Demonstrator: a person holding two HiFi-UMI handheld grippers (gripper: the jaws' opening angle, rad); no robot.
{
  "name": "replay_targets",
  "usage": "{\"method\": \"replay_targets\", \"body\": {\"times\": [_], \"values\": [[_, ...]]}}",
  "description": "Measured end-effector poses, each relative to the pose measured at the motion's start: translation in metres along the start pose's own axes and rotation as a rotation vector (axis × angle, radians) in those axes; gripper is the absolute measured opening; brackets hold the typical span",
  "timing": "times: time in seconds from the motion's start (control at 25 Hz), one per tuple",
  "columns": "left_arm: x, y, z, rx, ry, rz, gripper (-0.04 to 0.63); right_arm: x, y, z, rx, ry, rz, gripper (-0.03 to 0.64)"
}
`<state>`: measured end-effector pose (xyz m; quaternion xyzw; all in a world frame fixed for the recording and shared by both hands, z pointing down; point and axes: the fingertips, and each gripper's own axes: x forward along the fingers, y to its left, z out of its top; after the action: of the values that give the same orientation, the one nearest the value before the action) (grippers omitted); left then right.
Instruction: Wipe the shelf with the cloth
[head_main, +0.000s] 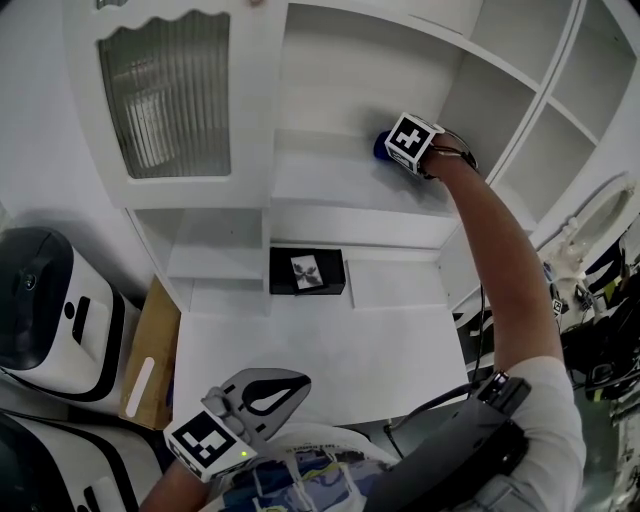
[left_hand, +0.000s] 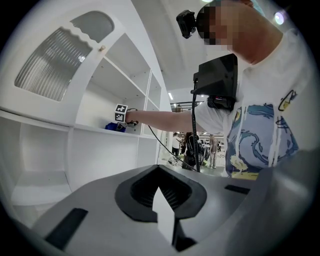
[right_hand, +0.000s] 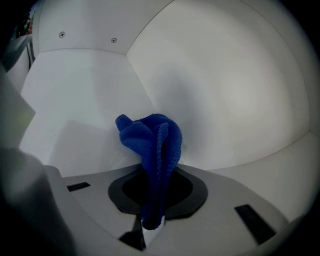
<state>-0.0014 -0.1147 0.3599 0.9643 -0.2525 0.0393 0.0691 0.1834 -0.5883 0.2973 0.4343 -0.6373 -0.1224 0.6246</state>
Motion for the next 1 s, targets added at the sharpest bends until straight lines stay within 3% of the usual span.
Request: {"method": "replay_targets", "body": {"times": [0.16, 0.4, 0.72, 1.0], "values": [[-0.002, -0.001, 0.0, 0.001, -0.006, 0.0, 0.003, -0.003, -0.003, -0.007, -0.015, 0.046, -0.033, 0.067], [-0.009, -0.001, -0.001, 0.005, -0.008, 0.002, 0.003, -0.037, 0.007, 0.036, 0.034, -0.136, 0.018, 0.067], [-0.022, -0.003, 0.0, 0.014, -0.016, 0.025, 0.003, -0.087, 0.061, 0.118, -0.059, -0.316, 0.076, 0.067], [-0.038, 0.0, -0.002, 0.01, -0.011, 0.062, 0.003, -0.102, 0.113, 0.179, -0.09, -0.424, 0.181, 0.067]]}}
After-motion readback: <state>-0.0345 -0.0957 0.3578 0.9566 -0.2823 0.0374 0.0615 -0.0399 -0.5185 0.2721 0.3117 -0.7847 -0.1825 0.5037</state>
